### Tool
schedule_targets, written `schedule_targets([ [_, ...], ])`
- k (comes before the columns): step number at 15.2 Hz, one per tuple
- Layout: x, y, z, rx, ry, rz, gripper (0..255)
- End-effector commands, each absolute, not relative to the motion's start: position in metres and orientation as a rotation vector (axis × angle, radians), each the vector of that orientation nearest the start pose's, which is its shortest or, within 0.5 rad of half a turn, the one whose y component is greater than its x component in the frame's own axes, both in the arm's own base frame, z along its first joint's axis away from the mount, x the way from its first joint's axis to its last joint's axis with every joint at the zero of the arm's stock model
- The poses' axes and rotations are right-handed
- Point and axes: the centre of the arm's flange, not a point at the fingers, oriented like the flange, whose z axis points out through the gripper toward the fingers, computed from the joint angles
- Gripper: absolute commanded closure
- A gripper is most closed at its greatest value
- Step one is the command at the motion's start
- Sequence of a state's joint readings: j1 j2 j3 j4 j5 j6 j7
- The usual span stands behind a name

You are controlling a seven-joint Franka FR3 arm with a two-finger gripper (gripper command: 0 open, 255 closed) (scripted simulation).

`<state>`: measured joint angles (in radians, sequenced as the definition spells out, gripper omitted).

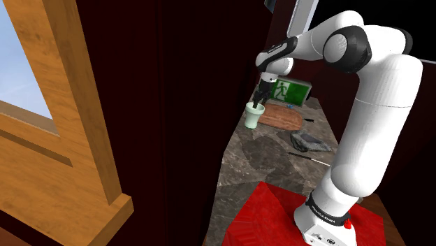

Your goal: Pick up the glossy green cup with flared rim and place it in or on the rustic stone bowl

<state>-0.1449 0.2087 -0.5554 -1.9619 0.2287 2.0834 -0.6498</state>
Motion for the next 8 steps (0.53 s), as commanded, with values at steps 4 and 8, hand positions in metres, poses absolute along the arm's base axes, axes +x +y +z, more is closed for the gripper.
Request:
schedule_targets([
  [4, 0.4636, -0.3615, 0.3797, -3.033, 0.245, -0.023, 255],
  [8, 0.4635, -0.3615, 0.3796, -3.033, 0.245, -0.023, 255],
])
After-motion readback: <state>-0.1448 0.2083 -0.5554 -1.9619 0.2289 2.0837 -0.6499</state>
